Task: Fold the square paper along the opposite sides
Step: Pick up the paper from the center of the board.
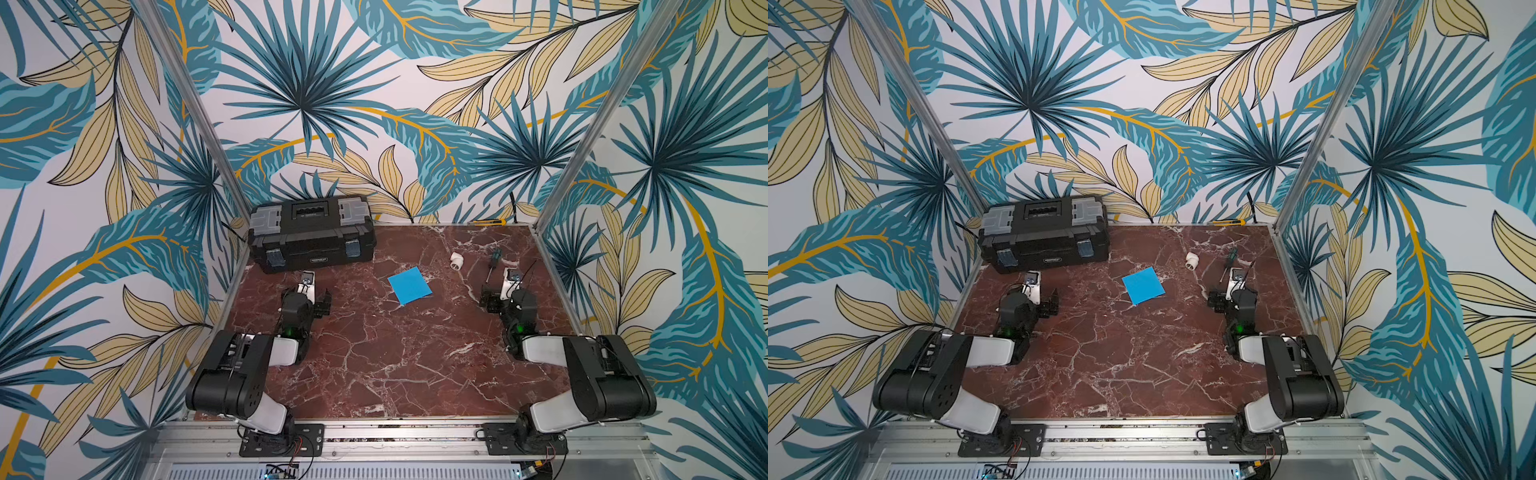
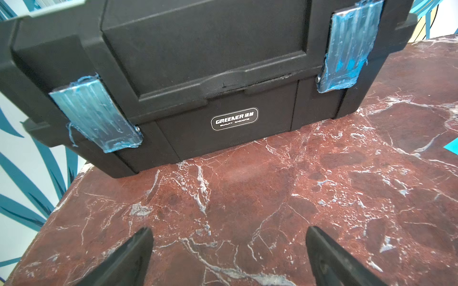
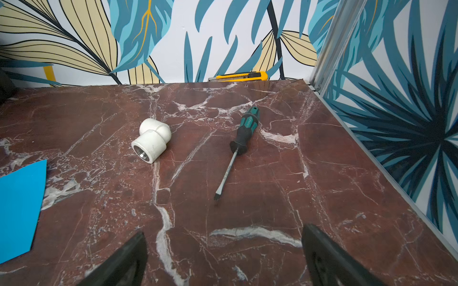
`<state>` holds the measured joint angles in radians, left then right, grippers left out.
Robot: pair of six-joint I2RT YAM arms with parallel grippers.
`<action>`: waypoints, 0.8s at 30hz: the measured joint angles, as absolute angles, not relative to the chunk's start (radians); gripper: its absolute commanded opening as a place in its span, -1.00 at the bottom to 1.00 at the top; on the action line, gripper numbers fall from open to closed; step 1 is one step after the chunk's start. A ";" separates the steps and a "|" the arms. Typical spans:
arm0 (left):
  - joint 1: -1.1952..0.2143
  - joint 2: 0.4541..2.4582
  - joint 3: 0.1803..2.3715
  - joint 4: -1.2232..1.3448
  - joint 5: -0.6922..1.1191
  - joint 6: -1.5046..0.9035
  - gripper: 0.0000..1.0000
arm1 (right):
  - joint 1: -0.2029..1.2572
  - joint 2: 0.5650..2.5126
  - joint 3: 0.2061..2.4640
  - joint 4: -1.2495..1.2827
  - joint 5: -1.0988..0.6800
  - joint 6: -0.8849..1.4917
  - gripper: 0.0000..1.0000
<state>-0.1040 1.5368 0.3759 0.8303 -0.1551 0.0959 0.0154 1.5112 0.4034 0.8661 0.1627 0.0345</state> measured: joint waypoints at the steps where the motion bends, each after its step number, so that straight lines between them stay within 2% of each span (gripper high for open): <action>1: -0.104 1.537 0.376 0.830 -0.155 0.096 1.00 | 0.015 1.511 0.403 0.866 0.163 0.035 0.99; 20: -0.104 1.537 0.376 0.830 -0.152 0.096 1.00 | 0.015 1.511 0.403 0.866 0.162 0.035 0.99; 24: -0.104 1.536 0.377 0.829 -0.157 0.093 1.00 | 0.015 1.510 0.404 0.865 0.157 0.034 0.87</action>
